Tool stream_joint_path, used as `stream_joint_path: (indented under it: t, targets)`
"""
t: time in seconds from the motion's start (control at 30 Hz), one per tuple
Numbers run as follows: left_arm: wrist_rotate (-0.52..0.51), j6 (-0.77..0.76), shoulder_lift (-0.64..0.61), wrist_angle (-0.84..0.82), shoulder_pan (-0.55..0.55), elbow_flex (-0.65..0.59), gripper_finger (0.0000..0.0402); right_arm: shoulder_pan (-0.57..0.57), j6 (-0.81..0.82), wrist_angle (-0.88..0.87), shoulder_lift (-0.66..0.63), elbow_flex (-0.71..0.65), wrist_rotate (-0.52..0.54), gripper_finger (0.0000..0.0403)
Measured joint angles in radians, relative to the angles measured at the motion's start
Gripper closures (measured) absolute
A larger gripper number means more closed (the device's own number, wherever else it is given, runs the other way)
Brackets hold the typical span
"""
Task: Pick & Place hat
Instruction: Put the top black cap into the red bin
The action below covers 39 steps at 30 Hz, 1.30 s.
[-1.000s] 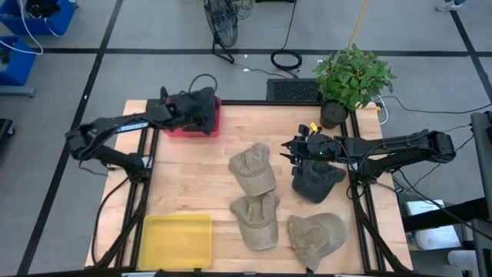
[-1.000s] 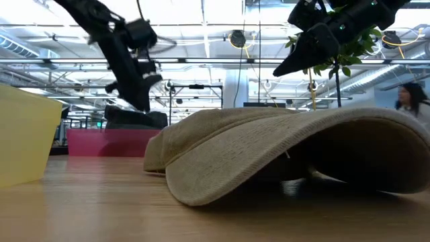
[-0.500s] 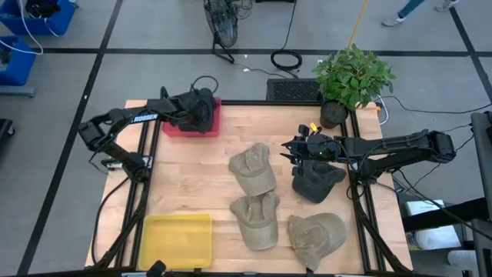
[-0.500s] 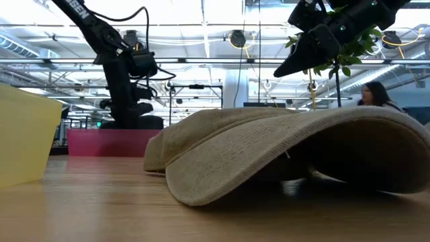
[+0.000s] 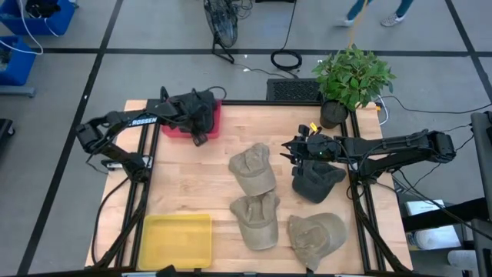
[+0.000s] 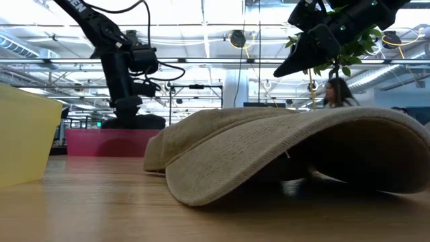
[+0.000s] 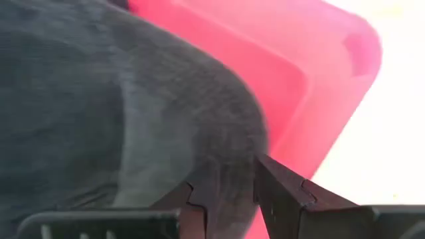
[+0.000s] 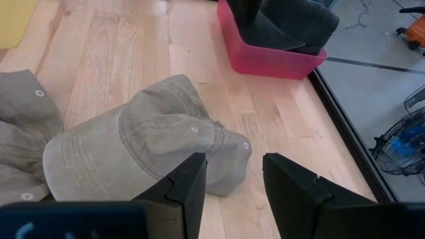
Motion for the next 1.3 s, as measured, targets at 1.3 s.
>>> stream_joint_path:
  t: [1.3]
  targets:
    - [-0.293, 0.028, 0.068, 0.162, 0.001, 0.032, 0.0302, -0.002, 0.004, -0.014, 0.000, 0.000, 0.000, 0.0268]
